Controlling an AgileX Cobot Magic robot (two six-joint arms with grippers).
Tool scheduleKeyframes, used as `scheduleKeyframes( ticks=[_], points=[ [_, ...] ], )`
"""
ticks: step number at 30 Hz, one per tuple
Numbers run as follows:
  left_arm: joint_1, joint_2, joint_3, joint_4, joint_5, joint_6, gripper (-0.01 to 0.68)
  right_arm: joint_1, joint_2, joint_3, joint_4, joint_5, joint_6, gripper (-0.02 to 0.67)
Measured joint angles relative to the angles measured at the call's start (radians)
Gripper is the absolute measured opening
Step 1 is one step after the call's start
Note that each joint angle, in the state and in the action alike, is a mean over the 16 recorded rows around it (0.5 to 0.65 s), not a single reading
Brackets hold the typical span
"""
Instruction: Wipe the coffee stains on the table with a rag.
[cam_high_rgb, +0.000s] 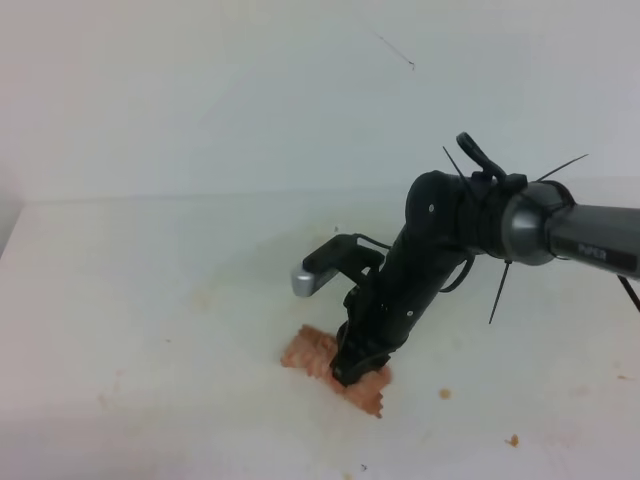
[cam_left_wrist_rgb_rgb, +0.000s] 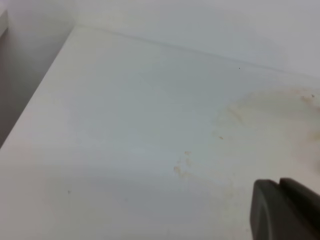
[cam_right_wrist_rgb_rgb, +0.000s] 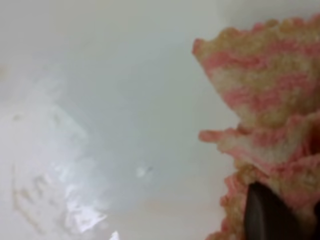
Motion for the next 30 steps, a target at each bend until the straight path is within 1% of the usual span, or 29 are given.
scheduleKeyframes(
  ticks=[6,13,19,24,27,30],
  points=[
    [0.0,0.0,0.0,0.0,0.0,0.0,-0.003,0.047,-0.048,0.108,0.012,-0.009,0.007,0.054],
    [0.0,0.0,0.0,0.0,0.0,0.0,-0.003,0.113,-0.107,0.25,0.045,-0.059,0.008,0.048],
    [0.0,0.0,0.0,0.0,0.0,0.0,-0.003,0.145,-0.179,0.315,0.039,-0.089,0.012,0.048],
    [0.0,0.0,0.0,0.0,0.0,0.0,-0.003,0.121,-0.265,0.324,-0.01,-0.115,0.036,0.048],
    [0.0,0.0,0.0,0.0,0.0,0.0,-0.003,0.076,-0.321,0.328,-0.04,-0.133,0.053,0.05],
    [0.0,0.0,0.0,0.0,0.0,0.0,-0.003,0.009,-0.371,0.334,-0.069,-0.153,0.076,0.05]
  ],
)
